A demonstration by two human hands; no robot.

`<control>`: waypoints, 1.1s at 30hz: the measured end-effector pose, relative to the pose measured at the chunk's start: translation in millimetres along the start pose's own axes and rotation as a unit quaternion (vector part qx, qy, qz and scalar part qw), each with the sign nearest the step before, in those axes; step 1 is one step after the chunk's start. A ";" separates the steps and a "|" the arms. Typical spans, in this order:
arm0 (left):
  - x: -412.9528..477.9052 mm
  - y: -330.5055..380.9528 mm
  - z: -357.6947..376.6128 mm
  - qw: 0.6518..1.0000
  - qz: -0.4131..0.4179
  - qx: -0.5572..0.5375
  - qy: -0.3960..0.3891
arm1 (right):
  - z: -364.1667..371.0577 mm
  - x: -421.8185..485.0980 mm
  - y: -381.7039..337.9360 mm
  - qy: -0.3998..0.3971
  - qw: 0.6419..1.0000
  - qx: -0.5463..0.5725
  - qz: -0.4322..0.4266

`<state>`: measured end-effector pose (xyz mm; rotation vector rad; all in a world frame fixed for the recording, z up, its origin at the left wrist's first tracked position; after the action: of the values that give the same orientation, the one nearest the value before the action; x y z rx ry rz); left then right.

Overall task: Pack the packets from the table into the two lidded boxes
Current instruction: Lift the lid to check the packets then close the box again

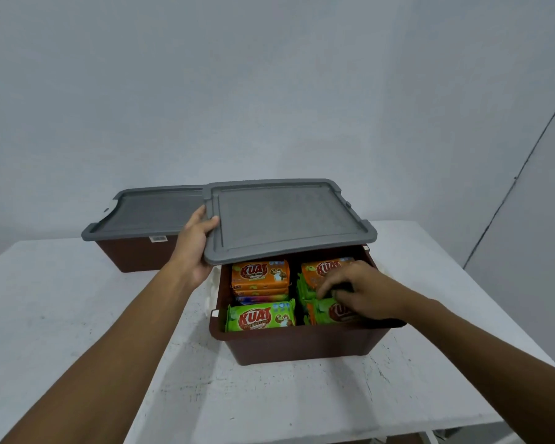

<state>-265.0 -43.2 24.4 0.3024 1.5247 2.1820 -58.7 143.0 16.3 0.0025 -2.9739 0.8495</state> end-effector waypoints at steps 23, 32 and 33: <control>-27.0 -25.5 -0.7 0.887 0.020 0.461 -0.018 | -37.9 -14.3 69.6 0.188 0.934 0.003 0.305; -42.0 -25.8 1.2 0.808 0.040 0.587 0.001 | -32.8 -28.3 72.5 0.190 0.922 -0.023 0.336; -45.8 -26.5 0.6 0.795 0.040 0.605 -0.001 | -30.7 -30.5 72.6 0.190 0.924 -0.014 0.333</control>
<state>-218.4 -57.5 3.6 0.7428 2.7316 0.9079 -27.9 220.5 2.6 -1.0900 -2.6030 0.7278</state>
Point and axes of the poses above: each hand's wrist, its own x-axis towards the middle knuckle, its own z-axis out of the palm, y = z × x, the point moved 6 cm from there along x, towards the middle knuckle, and after that the axes turned 2 degrees about z, right-handed, at the moved point
